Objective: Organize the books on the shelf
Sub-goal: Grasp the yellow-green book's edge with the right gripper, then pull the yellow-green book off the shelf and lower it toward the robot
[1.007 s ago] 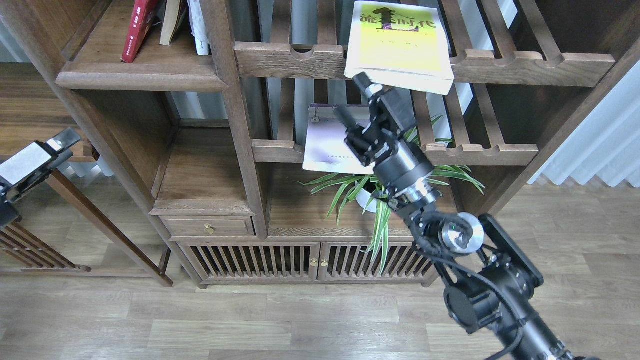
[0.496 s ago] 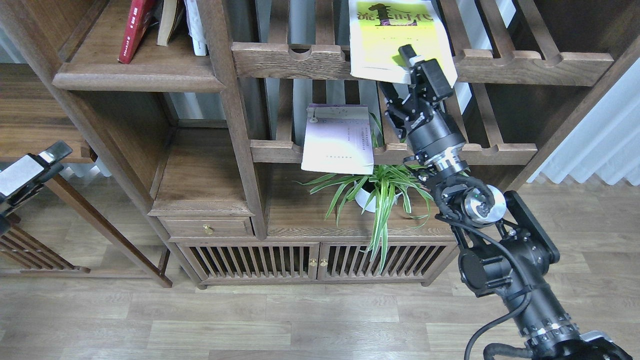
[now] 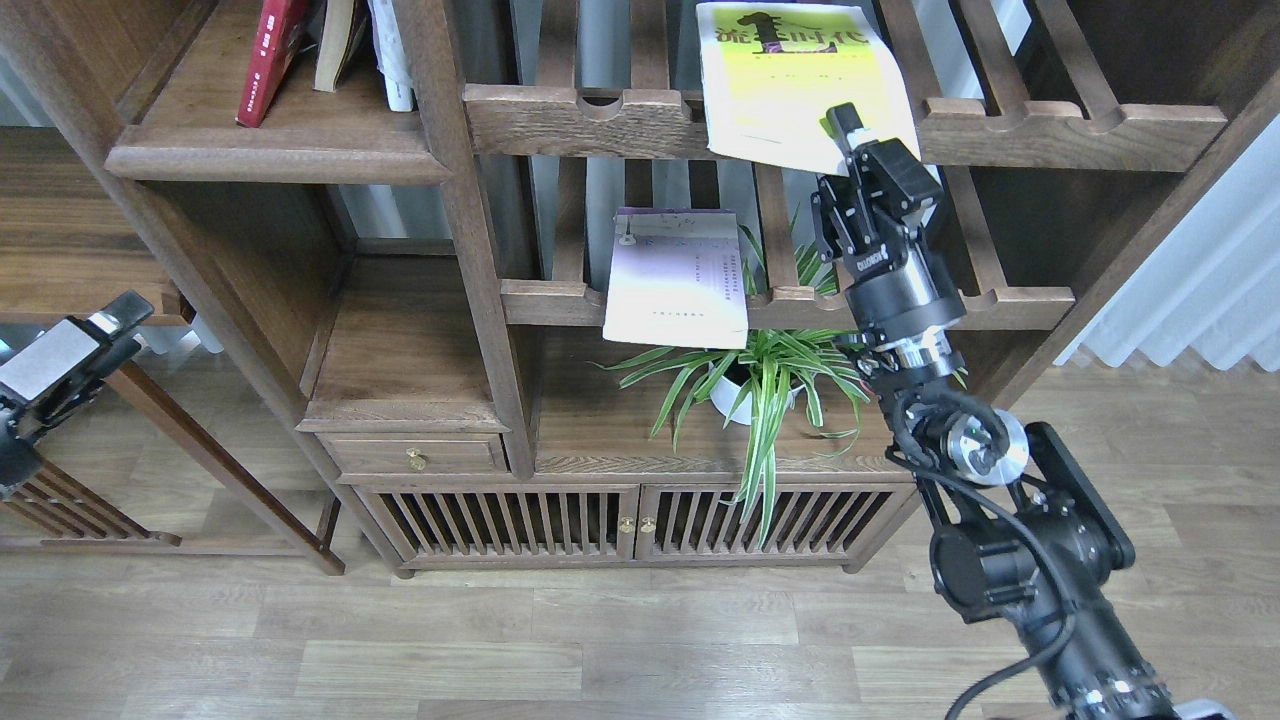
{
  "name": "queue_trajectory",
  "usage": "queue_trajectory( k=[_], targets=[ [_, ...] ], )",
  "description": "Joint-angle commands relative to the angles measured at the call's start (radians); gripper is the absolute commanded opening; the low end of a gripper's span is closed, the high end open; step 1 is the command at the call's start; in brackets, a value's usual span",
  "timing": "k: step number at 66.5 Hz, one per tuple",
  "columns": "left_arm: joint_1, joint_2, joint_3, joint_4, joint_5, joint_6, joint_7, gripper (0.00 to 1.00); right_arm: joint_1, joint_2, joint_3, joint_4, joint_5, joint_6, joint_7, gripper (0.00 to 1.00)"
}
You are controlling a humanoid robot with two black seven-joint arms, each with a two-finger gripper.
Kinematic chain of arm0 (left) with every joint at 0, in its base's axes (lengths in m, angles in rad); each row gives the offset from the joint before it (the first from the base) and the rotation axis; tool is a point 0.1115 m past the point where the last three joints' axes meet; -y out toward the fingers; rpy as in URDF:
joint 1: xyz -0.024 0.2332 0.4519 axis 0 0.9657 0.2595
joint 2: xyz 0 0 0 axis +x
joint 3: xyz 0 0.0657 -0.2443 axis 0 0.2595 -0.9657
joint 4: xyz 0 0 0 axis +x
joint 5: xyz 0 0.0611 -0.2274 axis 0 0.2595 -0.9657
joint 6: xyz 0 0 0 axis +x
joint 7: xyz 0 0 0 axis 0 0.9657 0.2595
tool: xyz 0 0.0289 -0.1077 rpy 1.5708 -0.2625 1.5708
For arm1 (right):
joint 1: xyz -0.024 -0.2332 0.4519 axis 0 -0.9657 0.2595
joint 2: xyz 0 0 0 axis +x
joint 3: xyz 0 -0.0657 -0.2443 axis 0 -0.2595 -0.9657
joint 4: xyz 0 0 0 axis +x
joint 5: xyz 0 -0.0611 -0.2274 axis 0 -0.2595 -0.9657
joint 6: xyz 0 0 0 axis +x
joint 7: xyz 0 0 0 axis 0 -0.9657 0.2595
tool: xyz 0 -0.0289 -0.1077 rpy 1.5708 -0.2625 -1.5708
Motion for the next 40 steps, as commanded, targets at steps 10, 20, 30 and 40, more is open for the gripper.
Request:
queue_trajectory(
  k=[10, 20, 30, 40],
  targets=[
    [0.003, -0.002, 0.000, 0.019, 0.000, 0.000, 0.000, 1.00, -0.174, -0.089, 0.022, 0.051, 0.080, 0.007, -0.005, 0.03],
    [0.028, -0.034, 0.003, 0.032, 0.000, 0.000, 0.000, 1.00, -0.295, -0.114, 0.057, 0.016, 0.126, 0.007, -0.008, 0.03],
    [0.074, -0.060, 0.003, 0.033, 0.000, 0.000, 0.000, 1.00, -0.401, -0.120, 0.137, -0.019, 0.158, 0.007, -0.008, 0.03],
    [0.094, -0.060, 0.000, 0.042, 0.000, 0.000, 0.000, 1.00, -0.473, -0.122, 0.226, -0.042, 0.166, 0.007, -0.007, 0.03]
  ],
)
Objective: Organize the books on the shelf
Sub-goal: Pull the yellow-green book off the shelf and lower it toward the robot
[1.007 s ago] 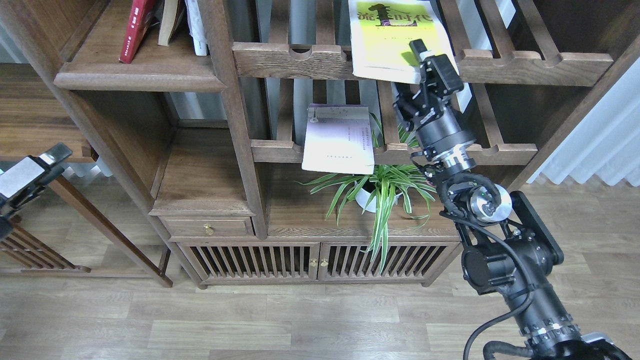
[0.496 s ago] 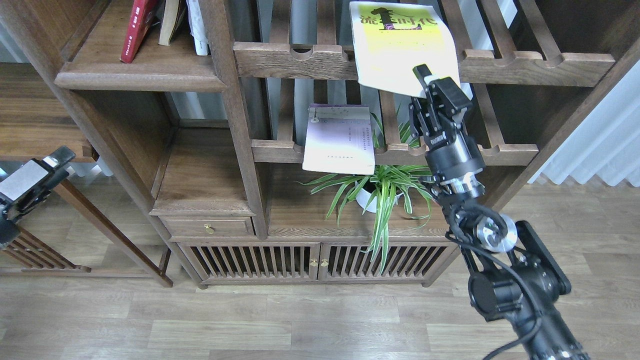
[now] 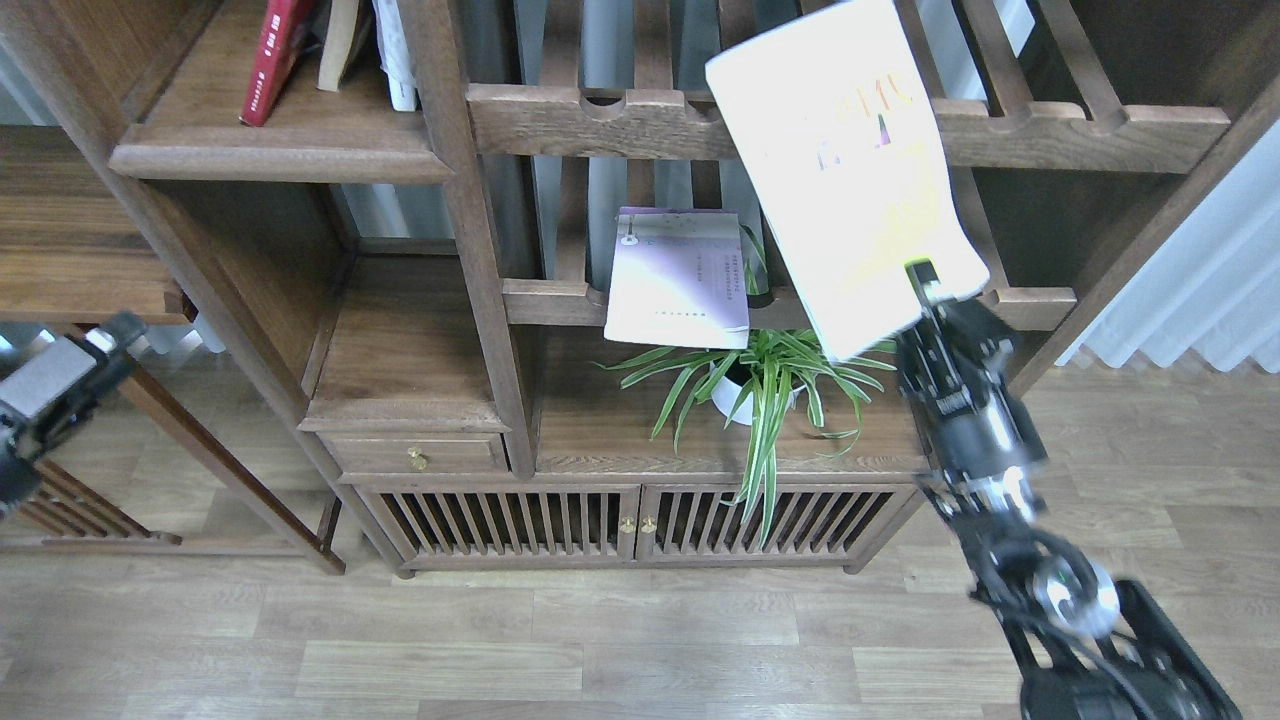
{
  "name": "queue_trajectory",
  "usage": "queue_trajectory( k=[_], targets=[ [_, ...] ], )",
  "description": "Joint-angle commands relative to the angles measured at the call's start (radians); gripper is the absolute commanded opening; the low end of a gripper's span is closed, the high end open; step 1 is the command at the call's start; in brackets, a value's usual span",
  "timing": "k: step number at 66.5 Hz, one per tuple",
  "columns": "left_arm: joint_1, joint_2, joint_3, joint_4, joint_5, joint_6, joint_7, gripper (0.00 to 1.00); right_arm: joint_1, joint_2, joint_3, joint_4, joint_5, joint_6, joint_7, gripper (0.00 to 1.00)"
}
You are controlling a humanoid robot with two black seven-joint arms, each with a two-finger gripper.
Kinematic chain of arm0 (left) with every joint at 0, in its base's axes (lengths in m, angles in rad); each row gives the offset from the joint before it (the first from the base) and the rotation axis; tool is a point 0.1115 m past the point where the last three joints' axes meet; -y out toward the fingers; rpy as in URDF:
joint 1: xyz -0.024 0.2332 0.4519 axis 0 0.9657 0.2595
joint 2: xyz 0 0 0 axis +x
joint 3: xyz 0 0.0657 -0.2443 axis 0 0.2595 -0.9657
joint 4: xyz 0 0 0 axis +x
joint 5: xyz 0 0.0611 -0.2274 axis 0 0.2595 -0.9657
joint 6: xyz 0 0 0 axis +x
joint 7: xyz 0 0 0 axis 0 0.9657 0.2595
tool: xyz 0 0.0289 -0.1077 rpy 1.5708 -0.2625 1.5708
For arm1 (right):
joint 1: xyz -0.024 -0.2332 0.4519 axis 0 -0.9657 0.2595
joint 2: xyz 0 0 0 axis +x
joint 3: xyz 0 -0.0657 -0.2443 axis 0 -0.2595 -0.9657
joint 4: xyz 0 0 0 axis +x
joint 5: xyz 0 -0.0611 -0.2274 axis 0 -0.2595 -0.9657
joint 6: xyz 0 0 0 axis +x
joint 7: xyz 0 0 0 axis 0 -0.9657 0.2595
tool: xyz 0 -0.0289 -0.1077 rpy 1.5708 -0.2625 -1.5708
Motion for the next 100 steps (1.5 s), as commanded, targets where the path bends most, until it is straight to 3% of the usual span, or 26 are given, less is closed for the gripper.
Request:
queue_trajectory(
  k=[1, 15, 26, 36, 45, 54, 68, 100],
  targets=[
    [0.016, -0.001, -0.003, 0.012, 0.000, 0.000, 0.000, 1.00, -0.062, -0.001, 0.069, -0.023, 0.005, 0.000, 0.003, 0.03],
    [0.039, -0.009, -0.003, 0.032, 0.000, 0.000, 0.000, 1.00, -0.129, 0.001, 0.091, -0.066, -0.004, 0.000, 0.004, 0.03],
    [0.132, -0.119, 0.038, 0.072, -0.010, 0.000, 0.000, 1.00, -0.192, 0.017, -0.001, -0.090, -0.007, 0.000, -0.020, 0.04],
    [0.276, -0.277, 0.164, 0.108, -0.084, 0.000, 0.000, 1.00, -0.195, 0.025, -0.133, -0.112, -0.007, 0.000, -0.023, 0.04],
    [0.313, -0.294, 0.290, 0.124, -0.296, 0.000, 0.000, 0.99, -0.174, 0.036, -0.213, -0.112, -0.018, 0.000, -0.019, 0.04],
    [0.324, -0.274, 0.409, 0.098, -0.448, 0.000, 0.000, 0.99, -0.135, 0.047, -0.248, -0.112, -0.046, 0.000, -0.020, 0.04],
    [0.321, -0.283, 0.526, 0.062, -0.454, 0.000, 0.000, 1.00, -0.112, 0.057, -0.366, -0.120, -0.049, 0.000, -0.019, 0.04],
    [0.254, -0.377, 0.589, 0.119, -0.451, 0.000, 0.000, 1.00, -0.118, 0.091, -0.572, -0.118, -0.055, 0.000, -0.017, 0.04]
  ],
)
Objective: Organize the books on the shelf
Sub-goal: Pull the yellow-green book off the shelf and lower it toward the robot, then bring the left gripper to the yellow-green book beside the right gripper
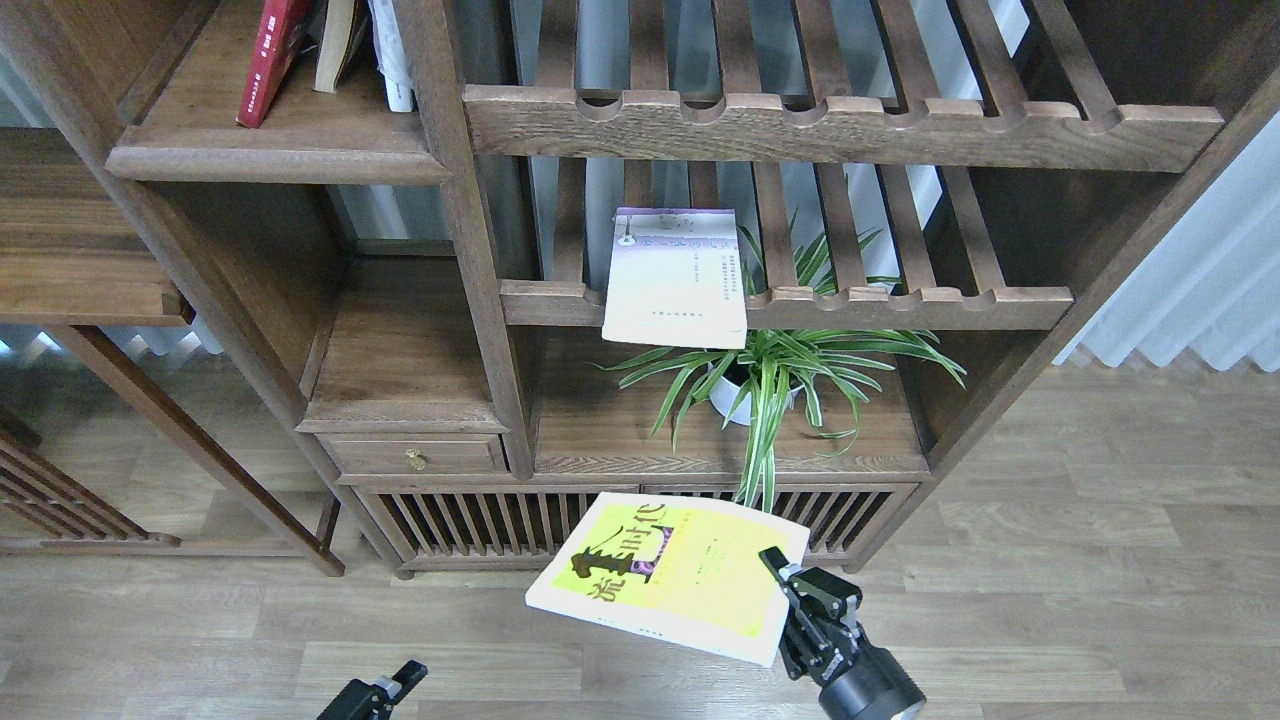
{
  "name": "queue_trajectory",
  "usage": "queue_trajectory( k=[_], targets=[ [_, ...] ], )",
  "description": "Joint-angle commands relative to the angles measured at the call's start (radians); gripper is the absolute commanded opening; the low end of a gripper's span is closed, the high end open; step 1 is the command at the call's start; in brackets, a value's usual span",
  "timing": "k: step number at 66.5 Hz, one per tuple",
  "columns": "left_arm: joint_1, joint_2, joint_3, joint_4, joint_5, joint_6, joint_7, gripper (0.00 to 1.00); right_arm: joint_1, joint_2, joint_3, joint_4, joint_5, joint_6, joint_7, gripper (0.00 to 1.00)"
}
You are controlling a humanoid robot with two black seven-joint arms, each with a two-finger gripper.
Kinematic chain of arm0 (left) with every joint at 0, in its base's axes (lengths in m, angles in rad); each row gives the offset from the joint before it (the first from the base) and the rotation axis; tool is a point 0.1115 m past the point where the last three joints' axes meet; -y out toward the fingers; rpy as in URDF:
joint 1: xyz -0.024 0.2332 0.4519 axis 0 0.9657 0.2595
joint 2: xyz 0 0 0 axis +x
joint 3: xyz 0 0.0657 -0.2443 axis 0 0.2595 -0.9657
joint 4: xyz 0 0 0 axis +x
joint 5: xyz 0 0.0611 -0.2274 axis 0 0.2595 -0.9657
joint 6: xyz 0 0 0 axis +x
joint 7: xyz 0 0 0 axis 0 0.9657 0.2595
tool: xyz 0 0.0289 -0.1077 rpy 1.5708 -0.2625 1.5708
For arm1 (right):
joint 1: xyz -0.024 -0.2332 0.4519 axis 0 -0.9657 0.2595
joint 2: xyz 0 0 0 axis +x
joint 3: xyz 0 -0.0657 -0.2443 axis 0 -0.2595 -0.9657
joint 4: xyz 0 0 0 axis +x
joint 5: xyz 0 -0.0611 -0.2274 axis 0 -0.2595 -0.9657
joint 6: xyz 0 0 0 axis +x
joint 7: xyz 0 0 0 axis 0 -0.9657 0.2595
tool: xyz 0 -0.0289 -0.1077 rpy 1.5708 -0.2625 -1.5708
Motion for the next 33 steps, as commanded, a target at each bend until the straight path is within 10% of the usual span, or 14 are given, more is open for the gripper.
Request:
queue_trajectory(
  k=[1, 33],
  targets=[
    [-0.026, -0.035, 0.002, 0.025, 0.002, 0.000, 0.000, 1.00, 0.000, 0.005, -0.062, 0.001, -0.009, 0.000, 0.007, 0.04],
    [-0.090, -0.173, 0.062, 0.160, 0.016, 0.000, 0.000, 0.99, -0.016, 0.054, -0.100, 0.001, -0.046, 0.000, 0.012, 0.05]
  ],
)
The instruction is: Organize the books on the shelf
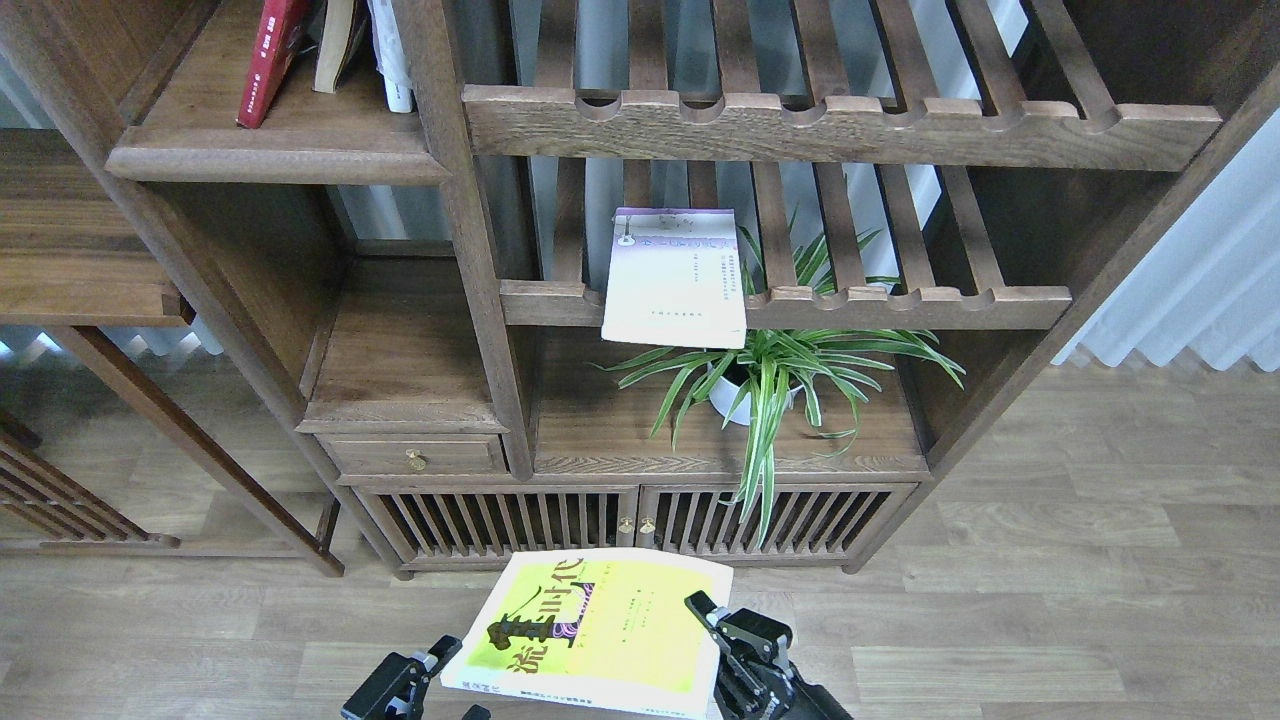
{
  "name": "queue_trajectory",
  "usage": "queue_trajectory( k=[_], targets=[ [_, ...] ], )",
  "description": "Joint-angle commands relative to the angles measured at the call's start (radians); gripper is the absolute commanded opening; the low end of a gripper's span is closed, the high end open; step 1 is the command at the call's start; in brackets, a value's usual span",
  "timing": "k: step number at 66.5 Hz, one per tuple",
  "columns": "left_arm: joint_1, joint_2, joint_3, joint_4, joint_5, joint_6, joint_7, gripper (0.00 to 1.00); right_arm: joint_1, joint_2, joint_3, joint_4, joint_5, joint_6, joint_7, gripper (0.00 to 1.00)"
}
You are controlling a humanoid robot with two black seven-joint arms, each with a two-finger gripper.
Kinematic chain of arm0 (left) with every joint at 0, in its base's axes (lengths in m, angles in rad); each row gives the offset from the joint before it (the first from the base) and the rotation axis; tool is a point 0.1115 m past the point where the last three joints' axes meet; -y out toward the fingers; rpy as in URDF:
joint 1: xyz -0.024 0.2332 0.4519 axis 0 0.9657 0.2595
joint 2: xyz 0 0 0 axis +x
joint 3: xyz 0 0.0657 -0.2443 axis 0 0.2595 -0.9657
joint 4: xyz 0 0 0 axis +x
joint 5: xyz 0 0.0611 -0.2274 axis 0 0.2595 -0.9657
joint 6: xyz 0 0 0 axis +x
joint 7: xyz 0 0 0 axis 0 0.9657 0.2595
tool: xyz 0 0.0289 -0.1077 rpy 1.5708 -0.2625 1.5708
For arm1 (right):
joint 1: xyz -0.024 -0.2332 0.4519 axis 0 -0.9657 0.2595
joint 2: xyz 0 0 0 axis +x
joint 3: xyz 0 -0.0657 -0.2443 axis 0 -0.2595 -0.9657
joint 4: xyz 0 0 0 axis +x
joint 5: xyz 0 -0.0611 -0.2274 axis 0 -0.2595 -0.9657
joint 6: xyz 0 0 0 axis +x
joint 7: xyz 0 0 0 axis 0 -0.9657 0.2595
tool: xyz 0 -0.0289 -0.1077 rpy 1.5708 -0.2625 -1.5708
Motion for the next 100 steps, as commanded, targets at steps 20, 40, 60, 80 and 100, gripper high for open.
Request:
queue_trajectory(
  k=[20, 40, 60, 80, 100],
  targets=[
    [-0.027, -0.069, 0.034, 0.088, 0.035, 0.000, 0.000, 0.88, -0.026, 0.006, -0.002, 0.000, -0.024, 0.000, 0.000, 0.05],
    [-0.025, -0.069, 0.002, 0.118, 0.006, 0.000, 0.000, 0.42, -0.054, 0.002, -0.015, 0.000, -0.038, 0.000, -0.005, 0.05],
    [-0.024, -0.069, 0.033, 0.118, 0.003, 0.000, 0.000, 0.42, -0.060, -0.005, -0.051, 0.000, -0.046, 0.000, -0.002, 0.05],
    [-0.048, -0.069, 0.080, 0.121, -0.112, 0.000, 0.000, 0.05, -0.069, -0.008, -0.051, -0.002, -0.047, 0.000, -0.003, 0.05],
    [-0.015, -0.056, 0.076, 0.113, -0.112, 0.000, 0.000, 0.00, -0.048, -0.046, -0.048, -0.010, -0.049, 0.000, -0.003, 0.72]
  ],
)
